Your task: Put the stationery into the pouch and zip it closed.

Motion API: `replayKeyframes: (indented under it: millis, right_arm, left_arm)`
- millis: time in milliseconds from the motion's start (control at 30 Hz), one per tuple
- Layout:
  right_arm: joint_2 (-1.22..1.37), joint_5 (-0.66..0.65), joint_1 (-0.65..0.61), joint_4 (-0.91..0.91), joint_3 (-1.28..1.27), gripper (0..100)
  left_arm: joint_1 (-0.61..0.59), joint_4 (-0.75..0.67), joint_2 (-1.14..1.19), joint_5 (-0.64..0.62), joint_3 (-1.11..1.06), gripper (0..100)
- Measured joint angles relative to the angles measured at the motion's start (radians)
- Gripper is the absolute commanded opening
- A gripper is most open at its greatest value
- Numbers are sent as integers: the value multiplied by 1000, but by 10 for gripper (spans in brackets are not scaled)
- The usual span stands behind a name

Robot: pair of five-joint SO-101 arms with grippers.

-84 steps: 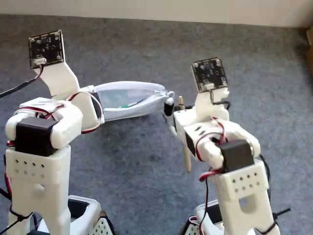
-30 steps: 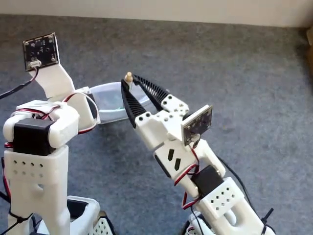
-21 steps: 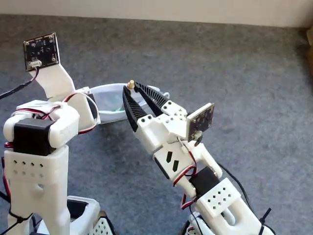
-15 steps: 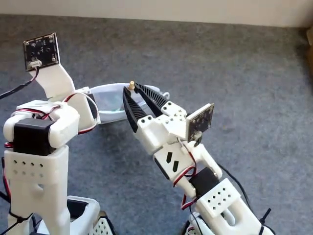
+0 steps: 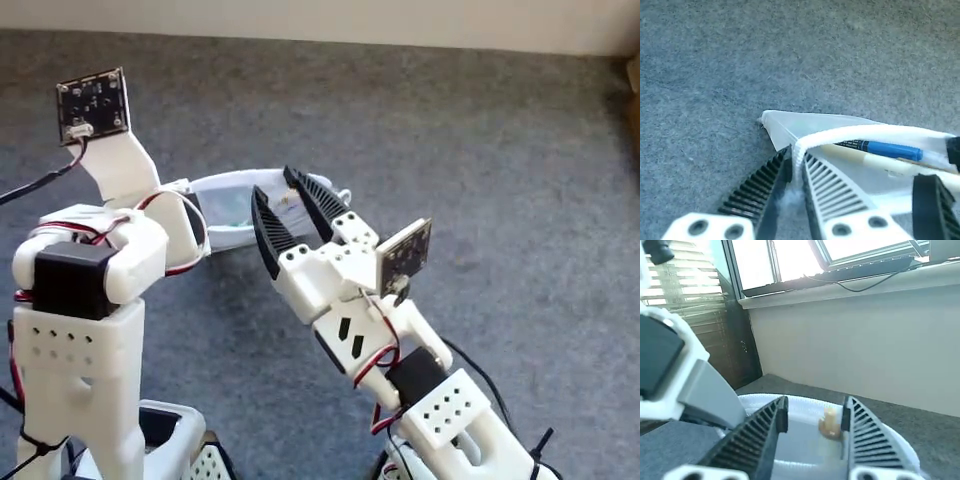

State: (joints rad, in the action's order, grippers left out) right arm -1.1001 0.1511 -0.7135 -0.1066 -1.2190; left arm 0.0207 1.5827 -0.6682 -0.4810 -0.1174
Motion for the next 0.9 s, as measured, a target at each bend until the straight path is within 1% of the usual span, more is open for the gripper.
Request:
replayKeyframes:
  millis: [67, 200, 400, 467, 900]
  right_arm:
    - [-2, 0, 2, 41, 0, 170]
    - [-21, 0, 46, 178, 49, 143]
    - [-101, 2, 97, 391, 130, 2]
    - [-135, 2, 106, 440, 146, 9]
    - [-333, 2, 110, 466, 163, 8]
  left_arm:
    - [0, -5, -5, 0, -12, 8]
    - [2, -6, -5, 0, -15, 8]
    - [-3, -9, -5, 0, -15, 8]
    - [-6, -9, -5, 0, -15, 8]
    - [-6, -9, -5, 0, -15, 8]
